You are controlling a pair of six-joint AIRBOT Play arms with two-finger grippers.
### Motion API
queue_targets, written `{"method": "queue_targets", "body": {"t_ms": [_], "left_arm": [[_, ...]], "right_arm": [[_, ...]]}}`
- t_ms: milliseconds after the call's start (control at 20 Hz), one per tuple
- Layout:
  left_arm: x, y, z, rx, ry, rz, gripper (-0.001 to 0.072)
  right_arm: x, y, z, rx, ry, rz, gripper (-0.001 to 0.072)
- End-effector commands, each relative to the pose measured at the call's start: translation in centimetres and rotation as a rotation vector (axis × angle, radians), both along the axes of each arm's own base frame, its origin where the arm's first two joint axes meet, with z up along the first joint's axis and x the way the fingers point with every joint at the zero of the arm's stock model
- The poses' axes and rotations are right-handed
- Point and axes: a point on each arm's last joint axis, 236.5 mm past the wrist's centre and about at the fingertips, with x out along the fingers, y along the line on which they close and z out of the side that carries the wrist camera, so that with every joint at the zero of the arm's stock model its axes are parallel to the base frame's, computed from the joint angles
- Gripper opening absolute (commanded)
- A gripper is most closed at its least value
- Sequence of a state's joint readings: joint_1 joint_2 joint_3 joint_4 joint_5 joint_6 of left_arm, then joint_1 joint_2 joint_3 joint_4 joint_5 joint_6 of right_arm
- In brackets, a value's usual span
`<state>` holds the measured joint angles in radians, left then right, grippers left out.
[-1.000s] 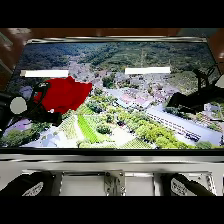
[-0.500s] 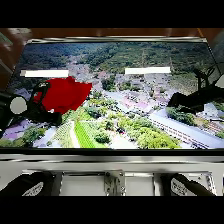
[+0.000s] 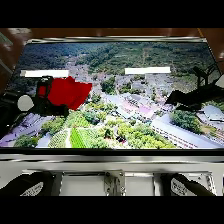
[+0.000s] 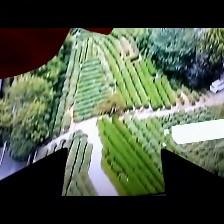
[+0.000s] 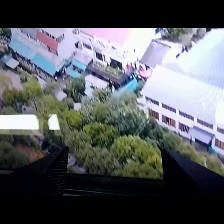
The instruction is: Fold the shirts.
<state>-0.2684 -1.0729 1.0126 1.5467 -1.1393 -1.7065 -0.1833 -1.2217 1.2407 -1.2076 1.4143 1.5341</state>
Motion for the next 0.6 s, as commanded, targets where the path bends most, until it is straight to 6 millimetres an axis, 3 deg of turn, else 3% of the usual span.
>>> {"method": "queue_targets", "body": {"t_ms": [0,50,100,150,200,250,350,450,550], "left_arm": [[2.7,-0.5,-0.7,-0.030,-0.062,0.046,0.0702],[4.7,0.2,-0.5,0.006,-0.129,0.040,0.0556],[6.7,1.4,-0.2,0.053,-0.182,0.033,0.0486],[9.0,3.0,0.0,0.068,-0.199,0.072,0.0529],[10.8,4.7,-0.4,0.065,-0.174,0.127,0.0655],[12.5,6.4,-1.2,0.050,-0.132,0.187,0.0713],[15.5,9.5,-3.9,-0.005,-0.019,0.301,0.0714],[17.2,10.8,-6.7,-0.077,0.089,0.369,0.0714],[17.7,11.6,-9.5,-0.091,0.182,0.393,0.0714]], "right_arm": [[-0.1,-1.5,-0.5,-0.070,0.004,0.002,0.0684],[-0.3,-2.7,-0.9,-0.125,0.015,0.001,0.0684],[-0.5,-3.7,-1.1,-0.167,0.023,0.000,0.0684],[-0.5,-4.4,-1.2,-0.196,0.023,-0.002,0.0684],[-0.3,-4.5,-1.2,-0.203,0.017,-0.003,0.0684],[-0.1,-4.5,-1.1,-0.202,0.007,-0.005,0.0684],[0.5,-4.2,-0.9,-0.188,-0.019,-0.012,0.0684],[1.0,-4.1,-0.8,-0.183,-0.039,-0.017,0.0683],[1.2,-4.1,-0.7,-0.180,-0.048,-0.020,0.0683]]}}
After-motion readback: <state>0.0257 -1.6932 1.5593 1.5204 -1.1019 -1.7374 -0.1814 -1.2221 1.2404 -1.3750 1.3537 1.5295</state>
